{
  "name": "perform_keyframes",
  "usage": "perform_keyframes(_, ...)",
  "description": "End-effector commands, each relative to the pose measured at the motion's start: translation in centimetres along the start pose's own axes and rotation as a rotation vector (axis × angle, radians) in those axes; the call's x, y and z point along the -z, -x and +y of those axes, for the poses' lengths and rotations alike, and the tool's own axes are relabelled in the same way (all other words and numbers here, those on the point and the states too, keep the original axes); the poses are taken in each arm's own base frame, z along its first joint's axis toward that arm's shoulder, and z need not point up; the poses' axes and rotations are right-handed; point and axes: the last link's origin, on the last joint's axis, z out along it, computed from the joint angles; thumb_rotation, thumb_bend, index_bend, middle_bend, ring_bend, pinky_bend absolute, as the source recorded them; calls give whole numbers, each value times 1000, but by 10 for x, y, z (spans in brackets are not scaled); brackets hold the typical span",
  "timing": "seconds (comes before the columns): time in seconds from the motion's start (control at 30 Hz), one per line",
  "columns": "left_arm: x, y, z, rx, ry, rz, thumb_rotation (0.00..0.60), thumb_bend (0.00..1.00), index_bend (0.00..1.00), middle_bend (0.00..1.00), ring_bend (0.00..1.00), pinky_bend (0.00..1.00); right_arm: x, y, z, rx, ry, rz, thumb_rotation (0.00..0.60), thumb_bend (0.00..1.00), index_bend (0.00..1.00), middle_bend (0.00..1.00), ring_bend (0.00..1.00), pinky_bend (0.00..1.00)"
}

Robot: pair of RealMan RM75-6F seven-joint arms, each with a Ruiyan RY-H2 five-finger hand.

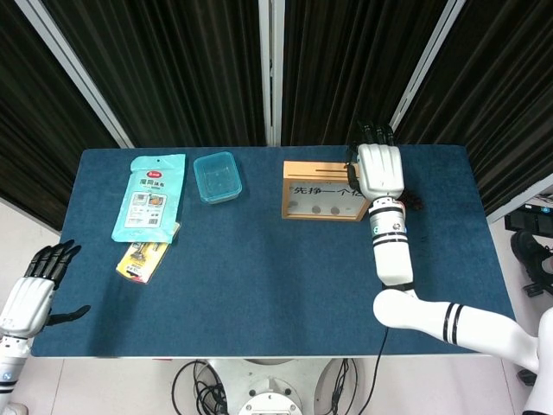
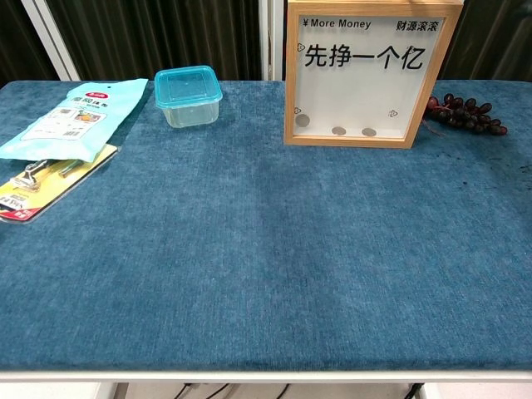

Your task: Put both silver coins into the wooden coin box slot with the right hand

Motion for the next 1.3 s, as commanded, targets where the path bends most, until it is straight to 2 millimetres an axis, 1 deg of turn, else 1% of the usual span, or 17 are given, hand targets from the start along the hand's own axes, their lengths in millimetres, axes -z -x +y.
perform_keyframes(0.03, 0, 0, 0, 0, 0, 0, 600, 48, 0, 0, 0, 0, 0, 6, -1, 6, 10, -9, 600, 497, 754, 93, 0, 0)
perform_keyframes(0.33, 0, 0, -3, 2, -4, 0, 600, 48, 0, 0, 0, 0, -4, 18, -3, 2, 23, -3, 600, 497, 754, 91, 0, 0)
perform_keyframes(0.67, -1, -2, -5, 3, -8, 3, 600, 48, 0, 0, 0, 0, -7, 24, -5, 4, 33, 12, 600, 500, 754, 91, 0, 0)
perform_keyframes(1.3, 1, -3, -8, 8, -13, 7, 600, 48, 0, 0, 0, 0, -7, 28, -10, 17, 33, 22, 600, 501, 753, 91, 0, 0)
